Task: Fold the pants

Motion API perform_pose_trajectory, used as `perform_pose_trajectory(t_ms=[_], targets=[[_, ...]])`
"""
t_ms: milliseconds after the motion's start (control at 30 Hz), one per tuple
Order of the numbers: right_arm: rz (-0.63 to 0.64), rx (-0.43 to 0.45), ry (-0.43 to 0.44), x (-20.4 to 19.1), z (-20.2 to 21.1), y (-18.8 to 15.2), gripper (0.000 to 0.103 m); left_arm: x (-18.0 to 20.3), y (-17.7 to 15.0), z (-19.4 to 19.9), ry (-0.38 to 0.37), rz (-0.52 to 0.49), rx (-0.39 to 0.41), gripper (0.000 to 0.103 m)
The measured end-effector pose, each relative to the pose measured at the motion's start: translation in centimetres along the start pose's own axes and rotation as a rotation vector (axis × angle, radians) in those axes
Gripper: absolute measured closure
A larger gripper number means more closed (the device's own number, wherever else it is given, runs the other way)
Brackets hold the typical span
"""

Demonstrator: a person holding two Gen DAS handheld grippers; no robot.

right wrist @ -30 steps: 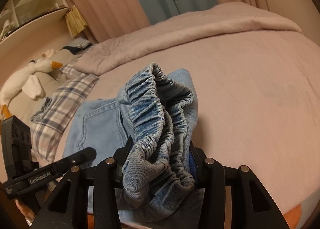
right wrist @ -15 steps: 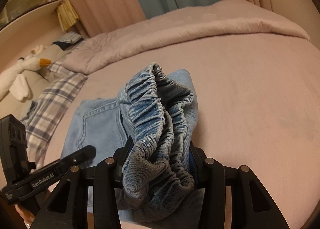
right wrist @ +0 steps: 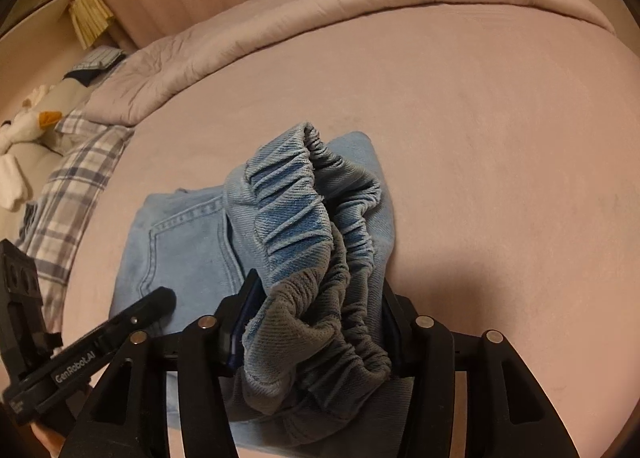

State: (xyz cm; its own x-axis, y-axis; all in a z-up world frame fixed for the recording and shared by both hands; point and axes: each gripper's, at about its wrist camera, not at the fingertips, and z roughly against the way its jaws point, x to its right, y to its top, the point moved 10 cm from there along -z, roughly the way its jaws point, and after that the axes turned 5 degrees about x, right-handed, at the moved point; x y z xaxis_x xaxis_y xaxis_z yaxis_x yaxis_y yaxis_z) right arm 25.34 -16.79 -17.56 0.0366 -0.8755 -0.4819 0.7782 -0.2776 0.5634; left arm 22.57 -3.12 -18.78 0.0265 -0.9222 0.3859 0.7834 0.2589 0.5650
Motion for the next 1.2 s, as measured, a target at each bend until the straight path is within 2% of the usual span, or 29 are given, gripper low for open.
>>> perform_pose_trajectory(t_ms=[67, 133, 167, 200, 233, 300, 433, 533, 633, 767, 1033, 1200], targets=[[-0.002, -0.007, -0.022, 0.1, 0.7, -0.1, 0.046, 0.1, 0.1, 1.4, 0.019, -0.005, 0.019, 0.068], [0.018, -0.002, -0.05, 0.4, 1.3, -0.1, 0.046, 0.4, 0.0, 2.5, 0.025, -0.017, 0.029, 0.058], [0.033, 0.008, -0.063, 0.4, 2.1, 0.0, 0.042, 0.7, 0.1, 3.7, 0.025, -0.027, 0.047, 0.047], [0.043, 0.022, -0.071, 0.4, 2.8, 0.0, 0.033, 0.9, 0.3, 4.6, 0.023, -0.033, 0.07, 0.037], [0.051, 0.042, -0.07, 0.2, 3.7, 0.1, 0.029, 1.2, 0.6, 5.7, 0.018, -0.039, 0.102, 0.033], [0.066, 0.095, -0.04, -0.4, 6.0, 0.5, 0.023, 2.0, 1.0, 8.5, 0.006, -0.053, 0.164, 0.018], [0.115, 0.194, -0.023, -2.0, 10.9, 0.9, 0.015, 3.9, 1.1, 12.1, -0.043, -0.065, 0.234, 0.002], [0.156, 0.268, -0.028, -3.1, 13.9, 0.7, 0.012, 4.7, 0.3, 14.2, -0.066, -0.065, 0.268, 0.001], [0.159, 0.301, -0.038, -3.5, 15.6, -0.2, 0.012, 5.2, -0.6, 14.8, -0.04, -0.076, 0.277, 0.001], [0.146, 0.308, -0.065, -3.6, 15.8, -1.0, 0.012, 4.5, -1.8, 15.2, 0.017, -0.08, 0.277, 0.001], [0.163, 0.305, -0.072, -4.6, 15.7, -1.6, 0.012, 3.7, -3.0, 15.1, 0.068, -0.088, 0.267, 0.001], [0.165, 0.305, -0.073, -5.0, 15.7, -2.0, 0.012, 4.0, -3.2, 15.1, 0.065, -0.087, 0.27, 0.001]])
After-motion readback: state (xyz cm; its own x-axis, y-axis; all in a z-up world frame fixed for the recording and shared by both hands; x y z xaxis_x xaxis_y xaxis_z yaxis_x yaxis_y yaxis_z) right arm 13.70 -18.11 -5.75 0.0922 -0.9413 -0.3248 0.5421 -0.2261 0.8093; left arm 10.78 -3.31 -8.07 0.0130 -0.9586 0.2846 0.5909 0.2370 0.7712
